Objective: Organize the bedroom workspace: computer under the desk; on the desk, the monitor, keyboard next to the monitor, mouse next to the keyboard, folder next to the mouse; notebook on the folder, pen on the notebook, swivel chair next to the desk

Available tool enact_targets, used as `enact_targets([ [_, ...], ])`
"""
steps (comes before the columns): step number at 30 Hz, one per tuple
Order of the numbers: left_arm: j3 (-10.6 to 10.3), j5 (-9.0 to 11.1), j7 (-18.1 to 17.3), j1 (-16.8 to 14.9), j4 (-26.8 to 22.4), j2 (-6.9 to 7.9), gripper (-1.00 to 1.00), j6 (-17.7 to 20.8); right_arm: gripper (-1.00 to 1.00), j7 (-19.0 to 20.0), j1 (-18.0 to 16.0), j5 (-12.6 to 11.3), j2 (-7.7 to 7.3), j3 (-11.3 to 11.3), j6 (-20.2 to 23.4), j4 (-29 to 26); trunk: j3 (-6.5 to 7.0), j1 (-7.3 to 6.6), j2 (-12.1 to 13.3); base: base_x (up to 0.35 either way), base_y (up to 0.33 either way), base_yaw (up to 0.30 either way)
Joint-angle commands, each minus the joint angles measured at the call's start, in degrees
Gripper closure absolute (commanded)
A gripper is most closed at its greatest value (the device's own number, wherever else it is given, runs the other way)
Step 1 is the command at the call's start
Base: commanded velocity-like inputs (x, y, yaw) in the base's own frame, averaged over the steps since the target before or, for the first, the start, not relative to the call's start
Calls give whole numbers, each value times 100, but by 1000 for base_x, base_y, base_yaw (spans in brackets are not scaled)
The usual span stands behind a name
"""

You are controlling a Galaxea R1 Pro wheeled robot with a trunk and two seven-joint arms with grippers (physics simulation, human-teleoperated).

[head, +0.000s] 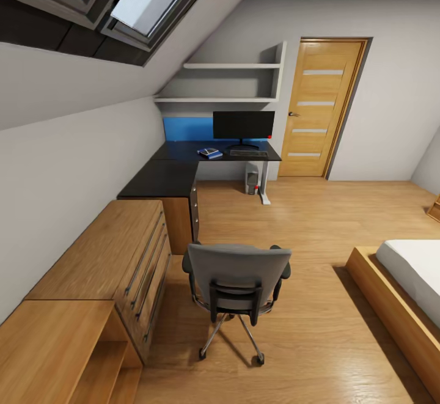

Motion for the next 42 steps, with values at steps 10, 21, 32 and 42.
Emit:
enact_targets([
  [10,-44,53,42,1,-14,-23,-100,29,-100,-32,-3,-25,0,43,-6,-6,-191,223,-413,0,0,0],
  [21,-43,53,50,1,-72,-42,-100,406,-100,-31,-3,-5,1,48,0,-12,-388,465,-855,0,0,0],
  [32,-43,39,53,-1121,-1491,-447,-100,3736,-100,-93,-415,-45,15,11,1349,-777,-585,706,-1296,0,0,0],
  [42,-28,49,13,-1527,-837,-449,-100,3978,-100,-68,-642,-320,51,-59,1851,-1116,-765,926,-1697,0,0,0],
])
